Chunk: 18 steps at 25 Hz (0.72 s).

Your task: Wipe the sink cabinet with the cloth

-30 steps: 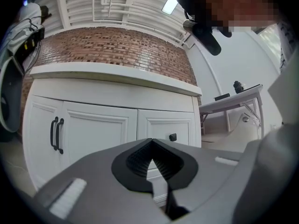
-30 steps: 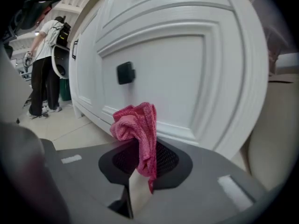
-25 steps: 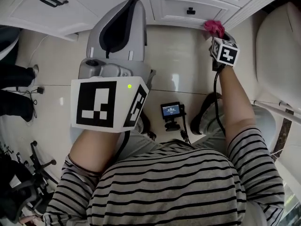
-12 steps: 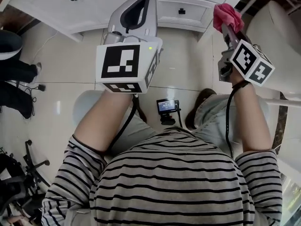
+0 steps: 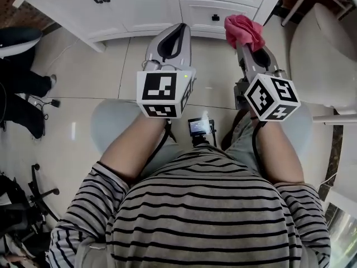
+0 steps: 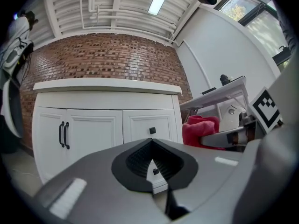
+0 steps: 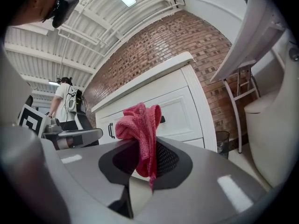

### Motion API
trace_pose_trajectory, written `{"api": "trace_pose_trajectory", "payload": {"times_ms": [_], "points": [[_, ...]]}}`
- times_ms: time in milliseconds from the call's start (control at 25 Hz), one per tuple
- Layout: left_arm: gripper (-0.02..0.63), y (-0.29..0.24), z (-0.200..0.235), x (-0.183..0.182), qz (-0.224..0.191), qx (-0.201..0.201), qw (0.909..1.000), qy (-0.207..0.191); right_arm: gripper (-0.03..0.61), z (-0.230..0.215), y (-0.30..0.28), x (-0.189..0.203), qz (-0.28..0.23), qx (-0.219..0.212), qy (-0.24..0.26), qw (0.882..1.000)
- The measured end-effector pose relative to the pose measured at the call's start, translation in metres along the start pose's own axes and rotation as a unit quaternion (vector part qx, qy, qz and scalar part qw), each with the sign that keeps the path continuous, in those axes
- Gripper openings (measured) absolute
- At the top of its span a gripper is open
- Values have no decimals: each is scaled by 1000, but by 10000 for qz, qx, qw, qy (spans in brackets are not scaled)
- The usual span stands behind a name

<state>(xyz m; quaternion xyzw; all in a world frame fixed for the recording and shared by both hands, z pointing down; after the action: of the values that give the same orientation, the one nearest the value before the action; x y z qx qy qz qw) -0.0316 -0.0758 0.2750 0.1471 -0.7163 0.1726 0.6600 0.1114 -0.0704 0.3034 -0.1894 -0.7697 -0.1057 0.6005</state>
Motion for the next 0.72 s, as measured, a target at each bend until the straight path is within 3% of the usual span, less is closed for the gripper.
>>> {"api": "trace_pose_trajectory", "payload": {"times_ms": [240, 480, 720], "points": [[-9, -1, 22, 14, 103, -175, 9998, -23, 67, -11, -12, 11, 17, 115, -257, 9996], [-9, -4, 30, 20, 171, -146, 9990, 387, 67, -16, -17, 16, 73, 134, -268, 9995], [-9, -8, 17, 18, 122, 12, 9999, 84, 67, -15, -15, 18, 98, 175, -263, 9995]]}}
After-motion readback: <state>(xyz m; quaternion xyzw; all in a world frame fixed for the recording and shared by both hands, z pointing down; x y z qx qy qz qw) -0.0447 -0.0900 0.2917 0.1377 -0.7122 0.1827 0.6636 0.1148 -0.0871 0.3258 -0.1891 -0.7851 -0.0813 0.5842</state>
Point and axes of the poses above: the fingertips, and each gripper's own axes: y backward along the fingers, z to its left, x out of its underside, the point moved 1 cm from there along y, backward along the fingers, and after that the axes turned 3 degrees about z, right-handed, at the moved point
